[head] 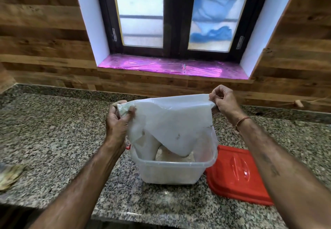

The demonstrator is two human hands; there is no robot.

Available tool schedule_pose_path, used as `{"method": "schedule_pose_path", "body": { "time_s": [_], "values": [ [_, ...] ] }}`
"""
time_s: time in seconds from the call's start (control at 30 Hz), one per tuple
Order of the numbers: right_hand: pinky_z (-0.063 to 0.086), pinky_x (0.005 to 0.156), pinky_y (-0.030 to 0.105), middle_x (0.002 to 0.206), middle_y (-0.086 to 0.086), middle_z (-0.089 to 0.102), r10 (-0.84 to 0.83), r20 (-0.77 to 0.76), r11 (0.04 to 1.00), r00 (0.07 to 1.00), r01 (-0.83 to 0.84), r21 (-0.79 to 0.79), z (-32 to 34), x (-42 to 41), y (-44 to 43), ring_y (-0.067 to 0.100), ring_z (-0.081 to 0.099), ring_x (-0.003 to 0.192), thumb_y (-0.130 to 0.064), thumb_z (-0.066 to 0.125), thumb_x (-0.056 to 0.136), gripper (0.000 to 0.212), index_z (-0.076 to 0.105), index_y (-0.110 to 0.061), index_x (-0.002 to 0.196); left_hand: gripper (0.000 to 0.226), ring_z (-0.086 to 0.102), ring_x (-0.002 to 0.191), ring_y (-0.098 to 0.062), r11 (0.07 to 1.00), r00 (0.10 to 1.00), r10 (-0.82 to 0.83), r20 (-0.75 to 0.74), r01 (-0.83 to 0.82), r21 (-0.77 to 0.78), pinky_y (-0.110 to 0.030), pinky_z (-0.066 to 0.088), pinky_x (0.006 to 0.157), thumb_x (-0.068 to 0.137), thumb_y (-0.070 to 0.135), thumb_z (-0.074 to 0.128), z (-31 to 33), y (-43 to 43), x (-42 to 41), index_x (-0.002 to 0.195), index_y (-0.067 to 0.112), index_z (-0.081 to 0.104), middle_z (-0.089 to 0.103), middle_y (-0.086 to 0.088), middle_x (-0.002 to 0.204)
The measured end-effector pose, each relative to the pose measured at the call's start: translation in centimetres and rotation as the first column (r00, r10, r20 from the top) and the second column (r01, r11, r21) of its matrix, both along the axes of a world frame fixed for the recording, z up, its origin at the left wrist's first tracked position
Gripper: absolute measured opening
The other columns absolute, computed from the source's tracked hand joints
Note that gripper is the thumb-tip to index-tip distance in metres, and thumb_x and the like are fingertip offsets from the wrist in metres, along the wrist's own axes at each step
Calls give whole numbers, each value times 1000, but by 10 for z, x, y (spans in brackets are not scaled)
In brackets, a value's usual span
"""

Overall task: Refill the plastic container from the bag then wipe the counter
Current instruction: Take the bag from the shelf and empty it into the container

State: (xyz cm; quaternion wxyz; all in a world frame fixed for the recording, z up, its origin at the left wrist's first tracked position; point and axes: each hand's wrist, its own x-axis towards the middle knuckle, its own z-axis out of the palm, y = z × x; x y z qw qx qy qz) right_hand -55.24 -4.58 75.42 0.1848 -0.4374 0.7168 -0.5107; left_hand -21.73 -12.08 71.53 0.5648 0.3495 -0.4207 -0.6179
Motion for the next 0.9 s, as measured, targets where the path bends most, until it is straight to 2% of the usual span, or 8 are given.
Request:
{"method": "schedule_pose_path", "body": {
  "time_s": [0.07,0.17,0.27,0.37,0.5,0.67,0.77,0.9],
  "values": [
    [50,45,18,79,1,54,44,-110,999,993,-41,24,4,-2,-2,12,55,63,-1,63,99,12,68,-11,98,28,68,75,-10,999,999,26,45,-25,-25,-28,62,66,88,7,75,4,0,3,111,18,64,72,-1,95],
    [62,58,33,82,6,60,85,-207,996,975,-74,59,8,-7,-8,17,60,70,0,62,98,21,75,-16,92,19,64,72,-13,994,991,92,95,-87,-60,-24,58,59,87,2,76,8,1,6,97,14,66,69,-6,89],
    [61,68,45,82,8,68,85,-274,993,958,-61,97,11,-10,-14,19,61,71,-3,64,97,23,74,-19,85,15,63,70,-13,988,978,115,176,-95,-122,-24,55,57,87,7,78,11,-1,8,89,18,67,69,-4,85],
    [56,70,39,84,11,72,116,-322,986,940,-71,149,13,-11,-18,15,58,72,-9,67,96,23,71,-25,80,7,66,68,-13,982,953,70,295,-14,-187,-26,55,57,89,18,79,14,-2,11,88,17,73,73,-4,83],
    [55,75,28,98,2,75,330,-30,935,944,-322,150,20,-6,-7,14,67,90,-24,73,96,10,77,-21,105,8,66,69,-15,984,951,150,270,-119,-131,-24,53,54,90,16,77,17,-5,8,86,11,72,72,-5,81],
    [51,107,41,140,-2,55,486,35,832,873,-474,287,9,-2,1,20,60,127,-65,89,61,63,76,-41,118,12,66,72,-20,976,939,213,270,-194,-95,-32,55,61,89,16,77,10,-6,-1,79,17,71,73,-7,82],
    [54,104,39,134,-2,63,499,80,820,863,-500,279,5,2,3,19,66,120,-61,93,56,68,76,-38,117,12,67,73,-21,970,929,243,279,-231,-76,-38,58,66,88,18,77,8,-7,-2,78,19,70,74,-7,84],
    [56,79,33,87,-13,73,433,-58,861,899,-394,322,3,4,6,11,65,82,-34,92,72,29,76,-23,94,11,68,74,-22,984,941,176,288,-159,-81,-43,59,69,86,22,77,10,-5,-10,76,19,72,75,-9,84]
  ]
}}
